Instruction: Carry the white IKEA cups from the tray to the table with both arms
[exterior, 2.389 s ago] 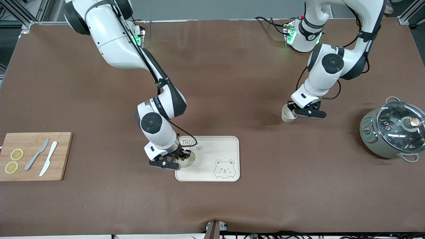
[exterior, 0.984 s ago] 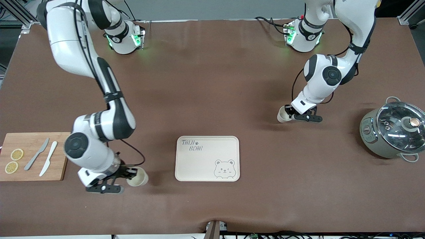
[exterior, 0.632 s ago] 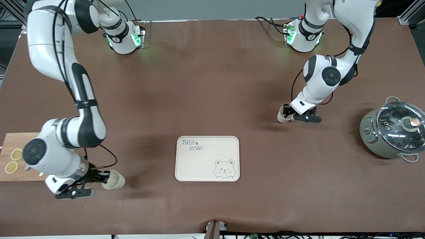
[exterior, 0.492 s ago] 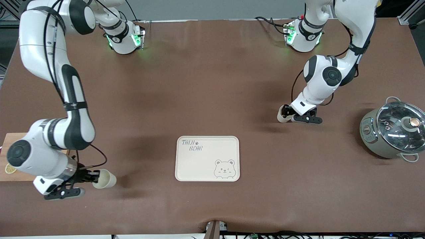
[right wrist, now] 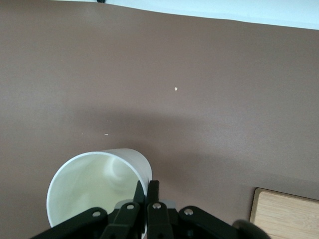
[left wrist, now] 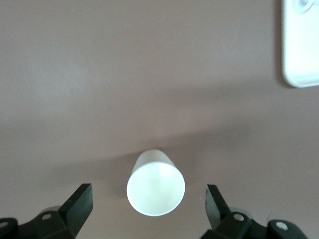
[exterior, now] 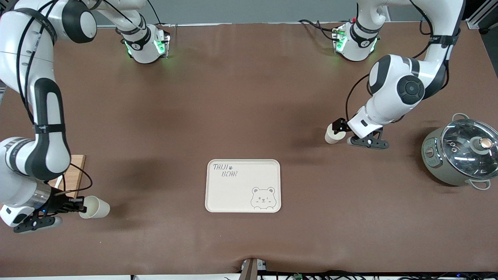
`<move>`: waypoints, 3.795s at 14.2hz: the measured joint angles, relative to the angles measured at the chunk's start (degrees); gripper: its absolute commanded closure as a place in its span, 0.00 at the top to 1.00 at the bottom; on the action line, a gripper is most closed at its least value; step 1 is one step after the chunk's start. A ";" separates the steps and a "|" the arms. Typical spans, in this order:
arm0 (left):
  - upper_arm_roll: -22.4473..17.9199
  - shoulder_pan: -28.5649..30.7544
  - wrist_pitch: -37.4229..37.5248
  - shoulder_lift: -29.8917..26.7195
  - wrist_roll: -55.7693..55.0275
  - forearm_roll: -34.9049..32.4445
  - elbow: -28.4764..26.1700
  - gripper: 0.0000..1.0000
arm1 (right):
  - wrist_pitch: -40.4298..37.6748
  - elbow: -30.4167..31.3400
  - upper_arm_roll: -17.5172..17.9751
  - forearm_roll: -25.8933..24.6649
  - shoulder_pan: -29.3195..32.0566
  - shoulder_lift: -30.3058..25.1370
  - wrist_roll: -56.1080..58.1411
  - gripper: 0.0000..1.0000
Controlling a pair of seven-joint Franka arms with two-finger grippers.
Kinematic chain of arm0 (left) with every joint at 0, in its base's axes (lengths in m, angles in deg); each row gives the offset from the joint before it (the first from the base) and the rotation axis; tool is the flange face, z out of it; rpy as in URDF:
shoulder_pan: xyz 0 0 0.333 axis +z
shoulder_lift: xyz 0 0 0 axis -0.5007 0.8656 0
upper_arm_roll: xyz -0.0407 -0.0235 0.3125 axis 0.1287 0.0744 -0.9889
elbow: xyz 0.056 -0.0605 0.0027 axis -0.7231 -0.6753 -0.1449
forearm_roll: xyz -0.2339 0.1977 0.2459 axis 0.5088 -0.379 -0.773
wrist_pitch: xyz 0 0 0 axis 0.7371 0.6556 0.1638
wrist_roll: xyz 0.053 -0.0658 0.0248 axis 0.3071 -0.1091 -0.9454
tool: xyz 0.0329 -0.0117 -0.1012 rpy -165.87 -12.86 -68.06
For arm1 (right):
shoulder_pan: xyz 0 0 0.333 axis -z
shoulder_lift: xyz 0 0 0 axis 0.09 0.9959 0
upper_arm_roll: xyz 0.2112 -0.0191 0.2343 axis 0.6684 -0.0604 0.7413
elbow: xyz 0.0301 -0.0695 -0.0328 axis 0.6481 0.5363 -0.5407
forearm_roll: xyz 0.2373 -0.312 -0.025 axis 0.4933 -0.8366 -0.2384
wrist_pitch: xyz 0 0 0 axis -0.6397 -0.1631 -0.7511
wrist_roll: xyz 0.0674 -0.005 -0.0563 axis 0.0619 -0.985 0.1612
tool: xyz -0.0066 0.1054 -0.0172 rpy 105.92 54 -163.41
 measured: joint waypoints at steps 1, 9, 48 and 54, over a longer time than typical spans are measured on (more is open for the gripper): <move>0.18 -0.01 0.16 0.02 0.02 -1.04 1.60 1.00 | -0.09 0.33 0.01 0.26 0.17 0.07 0.92 0.00; -0.37 1.43 9.78 3.67 1.02 -5.60 18.15 1.00 | 0.54 1.99 0.85 0.35 -0.31 2.11 2.26 0.00; -0.39 5.84 22.56 6.23 -2.23 -6.76 32.32 1.00 | -22.73 1.11 -3.59 -5.23 -2.58 -19.68 -9.74 1.00; -0.05 7.06 32.26 1.01 -0.34 -6.76 33.52 1.00 | -29.38 3.28 -3.62 -9.53 -4.43 -28.22 -18.38 1.00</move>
